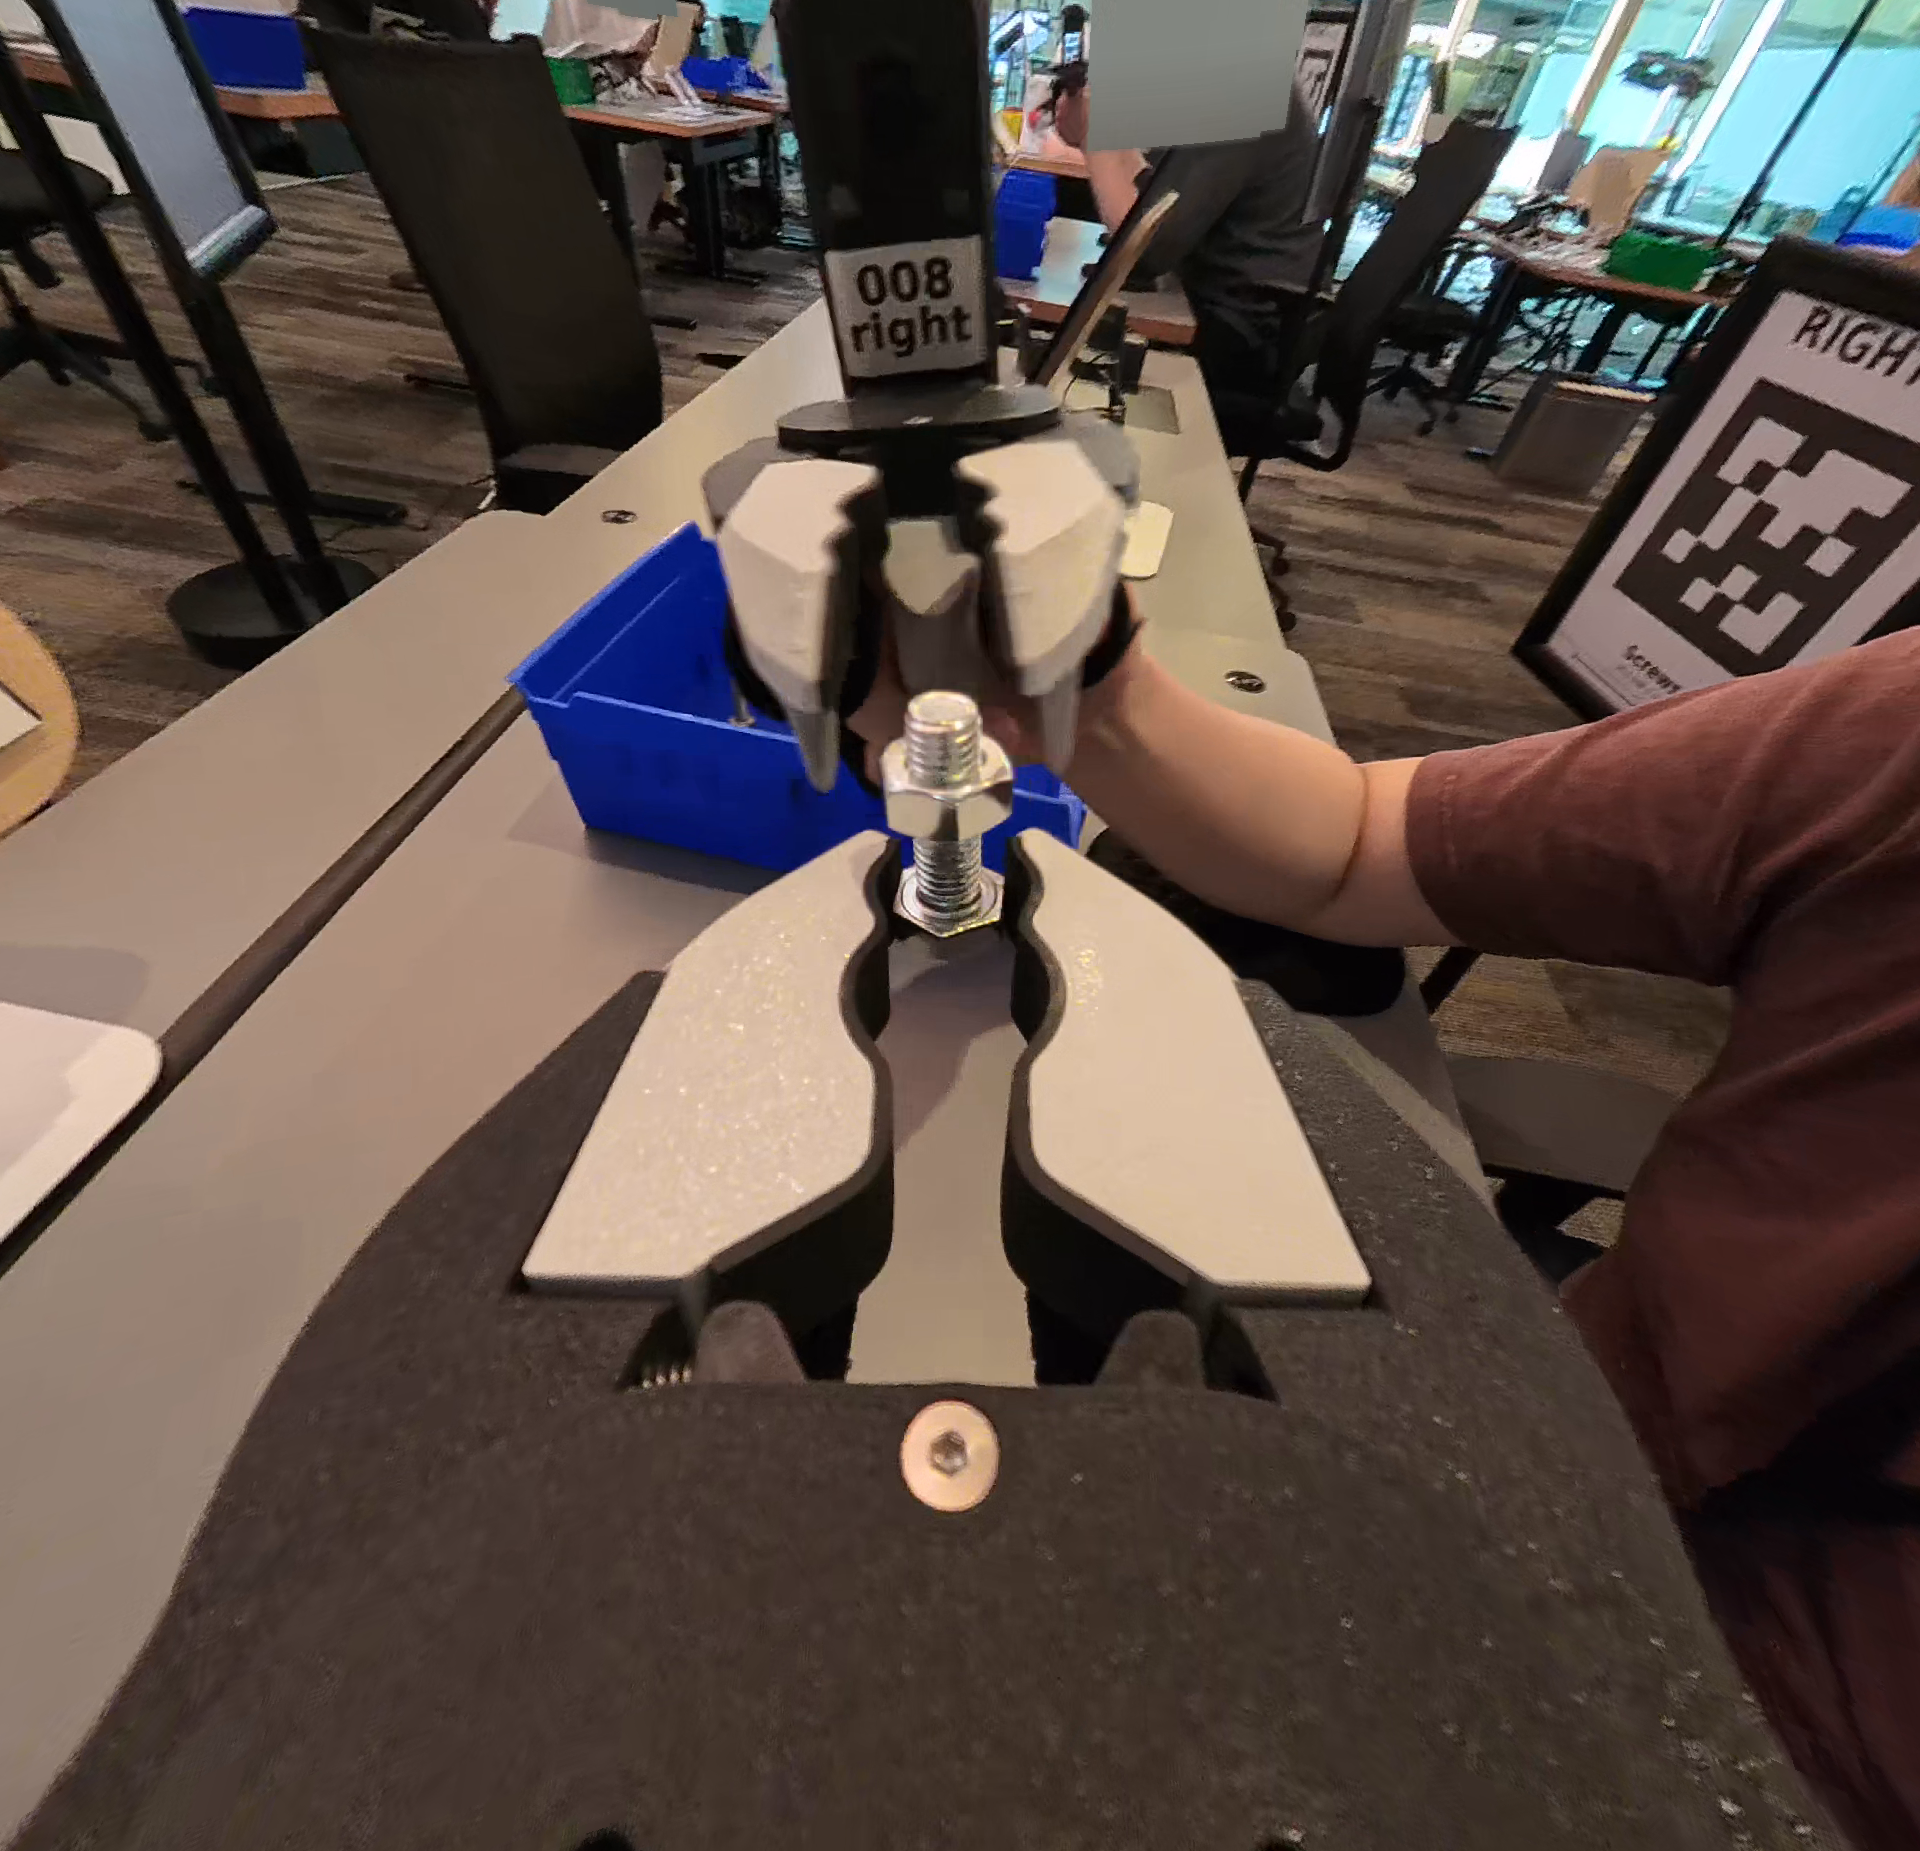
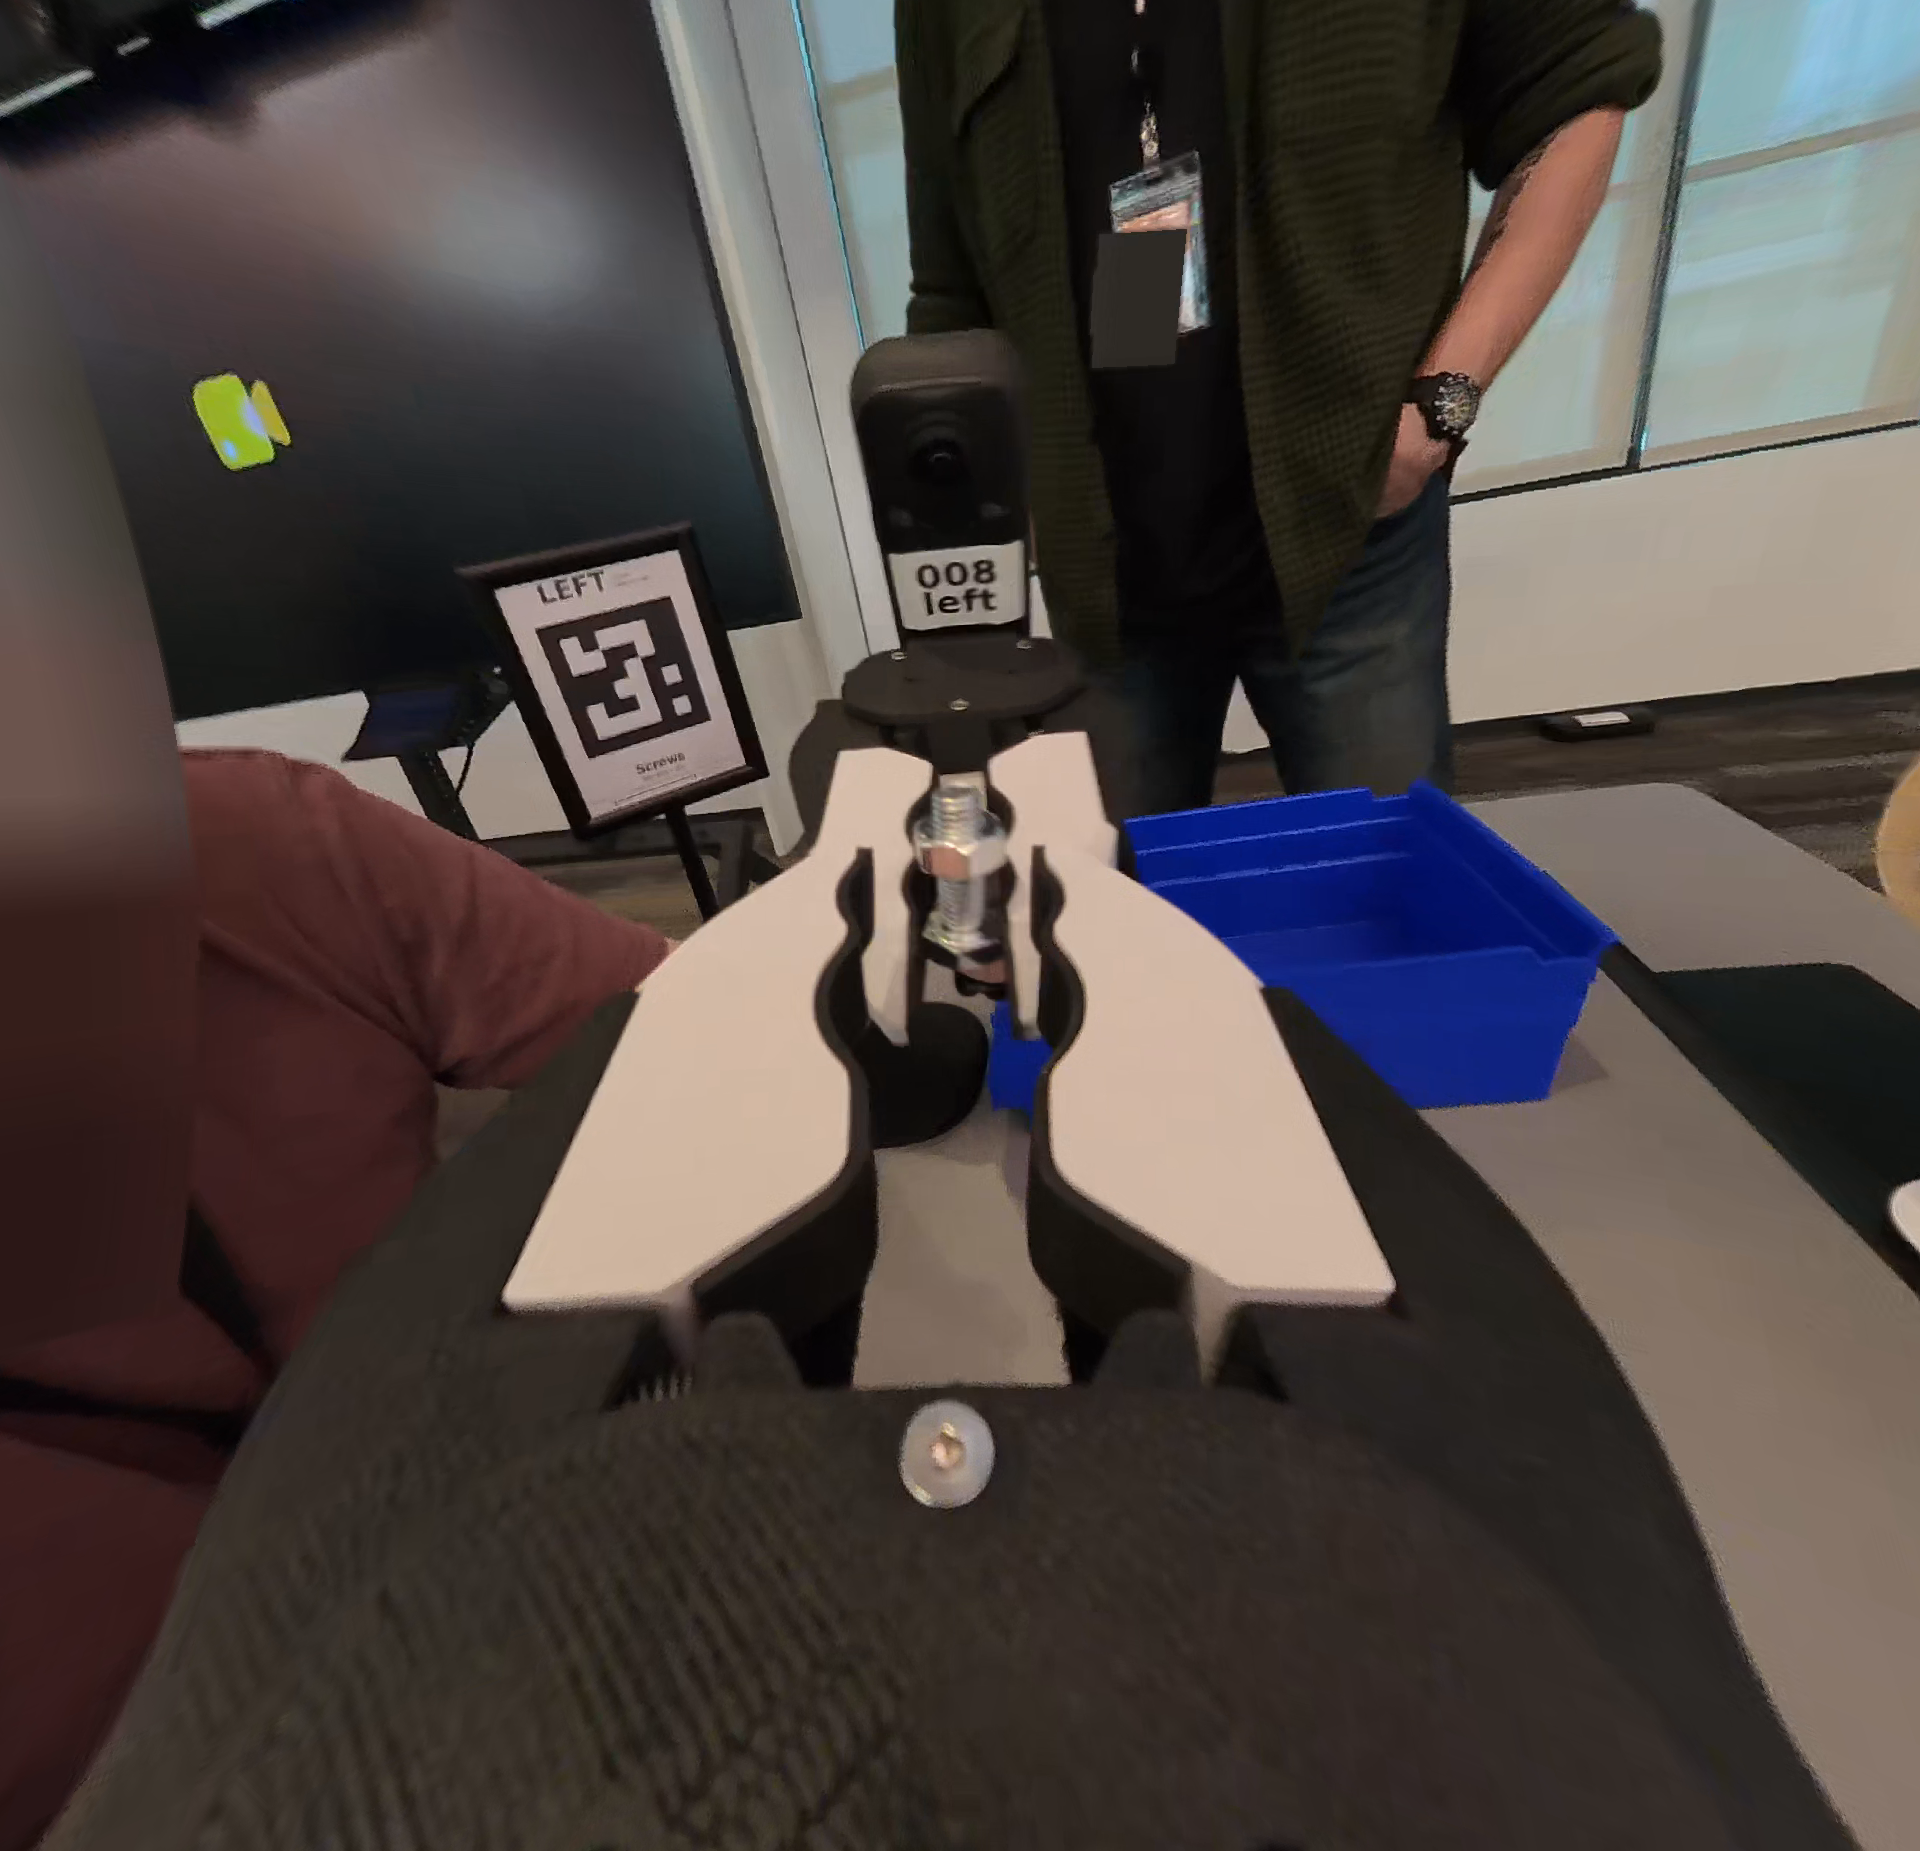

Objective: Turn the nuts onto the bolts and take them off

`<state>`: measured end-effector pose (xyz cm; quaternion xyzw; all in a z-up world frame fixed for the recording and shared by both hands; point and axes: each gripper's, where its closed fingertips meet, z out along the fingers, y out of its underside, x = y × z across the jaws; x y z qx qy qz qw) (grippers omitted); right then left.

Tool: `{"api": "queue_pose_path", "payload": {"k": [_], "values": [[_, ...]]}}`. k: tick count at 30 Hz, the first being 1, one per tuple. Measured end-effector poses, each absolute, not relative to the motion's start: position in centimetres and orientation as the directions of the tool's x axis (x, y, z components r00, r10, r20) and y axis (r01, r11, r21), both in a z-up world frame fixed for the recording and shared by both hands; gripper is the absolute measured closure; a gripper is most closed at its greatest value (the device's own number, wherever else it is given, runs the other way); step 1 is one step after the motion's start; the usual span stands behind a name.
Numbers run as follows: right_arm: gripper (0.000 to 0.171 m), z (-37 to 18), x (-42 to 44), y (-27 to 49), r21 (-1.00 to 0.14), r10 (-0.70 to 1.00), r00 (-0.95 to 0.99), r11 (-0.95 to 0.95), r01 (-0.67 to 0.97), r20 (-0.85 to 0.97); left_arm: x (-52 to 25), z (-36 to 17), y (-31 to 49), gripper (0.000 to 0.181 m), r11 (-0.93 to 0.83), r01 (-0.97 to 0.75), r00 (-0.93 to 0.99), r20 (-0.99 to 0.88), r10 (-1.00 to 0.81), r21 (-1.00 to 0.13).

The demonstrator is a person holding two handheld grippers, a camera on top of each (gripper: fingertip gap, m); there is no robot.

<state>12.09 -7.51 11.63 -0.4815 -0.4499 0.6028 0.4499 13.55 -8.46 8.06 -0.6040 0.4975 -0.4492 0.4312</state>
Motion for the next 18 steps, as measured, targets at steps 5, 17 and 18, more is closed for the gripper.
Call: {"api": "queue_pose_path", "payload": {"k": [5,17,18], "values": [[0.139,10.9,10.6,-8.4,-0.989,0.986,-0.113,-0.13,-0.069,-0.122,14.1,7.9,-9.4,0.163,-0.126,-0.225,0.053,0.117,-0.992,-0.966],[0.14,11.5,11.1,-8.5,-0.975,0.972,-0.17,-0.184,-0.123,-0.162,14.0,8.6,-10.3,0.163,-0.131,-0.2,-0.005,0.134,-0.991,-0.971],[0.143,11.5,11.7,-7.5,-0.966,0.968,-0.158,-0.217,-0.137,-0.195,13.9,8.8,-10.5,0.163,-0.134,-0.191,-0.014,0.139,-0.99,-0.972]]}}
